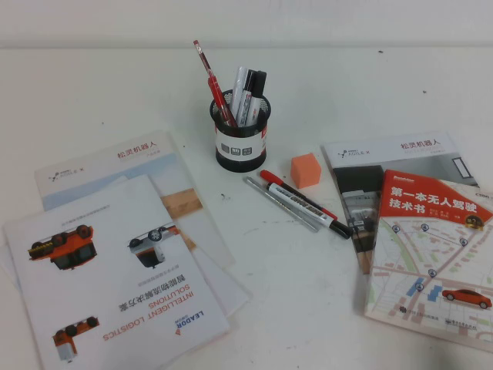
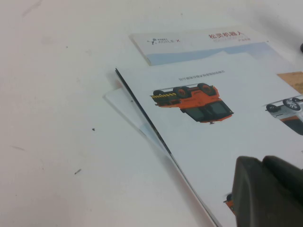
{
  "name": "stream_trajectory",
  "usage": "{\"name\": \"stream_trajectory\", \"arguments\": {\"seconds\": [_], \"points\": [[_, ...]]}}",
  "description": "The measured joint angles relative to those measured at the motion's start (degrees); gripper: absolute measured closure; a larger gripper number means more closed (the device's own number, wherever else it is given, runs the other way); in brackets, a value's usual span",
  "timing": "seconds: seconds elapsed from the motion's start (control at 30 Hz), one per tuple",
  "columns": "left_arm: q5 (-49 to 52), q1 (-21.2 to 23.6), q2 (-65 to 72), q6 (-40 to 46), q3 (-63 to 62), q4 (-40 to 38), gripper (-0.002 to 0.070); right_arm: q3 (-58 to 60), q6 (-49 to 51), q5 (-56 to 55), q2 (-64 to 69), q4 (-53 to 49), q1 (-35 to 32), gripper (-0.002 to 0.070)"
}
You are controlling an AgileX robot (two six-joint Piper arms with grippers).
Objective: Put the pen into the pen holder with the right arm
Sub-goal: Pick up the pen on the table
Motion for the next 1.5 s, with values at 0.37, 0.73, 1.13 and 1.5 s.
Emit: {"name": "stream_trajectory", "arguments": {"seconds": [0.37,0.73,1.13,1.5], "points": [[0.0,0.0,0.0,0.0,0.0,0.0,0.0678,0.0,0.0,0.0,0.0,0.0,0.0,0.0695],[0.0,0.0,0.0,0.0,0.0,0.0,0.0678,0.0,0.0,0.0,0.0,0.2,0.0,0.0695],[0.0,0.0,0.0,0.0,0.0,0.0,0.0678,0.0,0.0,-3.8,0.0,35.1,0.0,0.0695],[0.0,0.0,0.0,0.0,0.0,0.0,0.0678,0.0,0.0,-7.1,0.0,53.8,0.0,0.0695]]}}
